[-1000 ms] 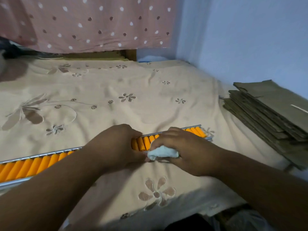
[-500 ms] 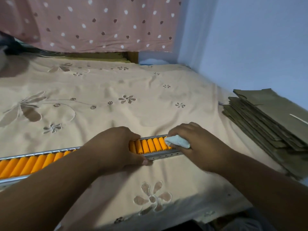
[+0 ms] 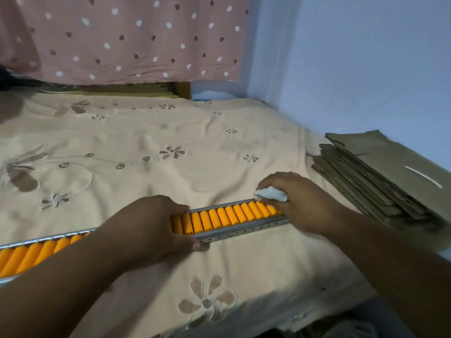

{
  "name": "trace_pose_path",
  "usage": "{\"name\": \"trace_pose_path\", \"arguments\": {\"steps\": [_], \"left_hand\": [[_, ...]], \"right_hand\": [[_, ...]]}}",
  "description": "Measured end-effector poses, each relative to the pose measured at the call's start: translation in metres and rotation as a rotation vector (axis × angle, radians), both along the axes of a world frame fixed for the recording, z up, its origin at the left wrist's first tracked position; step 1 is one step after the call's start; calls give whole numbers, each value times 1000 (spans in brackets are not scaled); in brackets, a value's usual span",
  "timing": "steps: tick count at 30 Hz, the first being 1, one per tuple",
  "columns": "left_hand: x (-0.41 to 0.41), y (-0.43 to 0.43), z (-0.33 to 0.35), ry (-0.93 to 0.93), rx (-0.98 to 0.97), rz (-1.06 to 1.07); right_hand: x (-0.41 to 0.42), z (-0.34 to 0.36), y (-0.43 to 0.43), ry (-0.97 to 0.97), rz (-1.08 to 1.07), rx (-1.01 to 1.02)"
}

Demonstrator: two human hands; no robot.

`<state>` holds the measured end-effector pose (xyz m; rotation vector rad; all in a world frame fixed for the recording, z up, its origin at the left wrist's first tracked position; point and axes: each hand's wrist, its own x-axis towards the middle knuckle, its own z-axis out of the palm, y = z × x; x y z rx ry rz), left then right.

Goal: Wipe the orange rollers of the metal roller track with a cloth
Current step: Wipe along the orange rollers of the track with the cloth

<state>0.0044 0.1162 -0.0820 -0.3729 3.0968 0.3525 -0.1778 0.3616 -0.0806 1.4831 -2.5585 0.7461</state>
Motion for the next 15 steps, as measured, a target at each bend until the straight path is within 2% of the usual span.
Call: {"name": "trace_pose_path", "arguments": {"steps": [3,7,9,11,13,15], "left_hand": [[0,1,1,1,-12,14],[-3,1,4,-57,-17,23],[-4,5,10,-108,-42,27],[-9,18,14,-146,-187,-6],[-23,42,11,-114,-290,-112],[-45,76,7,-18,-217,-278]], "right_hand": [[10,-1,16,90,95,94],[18,-1,48,3,156,186],[22,-4,66,-2,108,55],[25,-2,83,-35,-35,-146],[27,-3,95,-53,-145,-258],[34,-5,98,-57,-179,-274]]}}
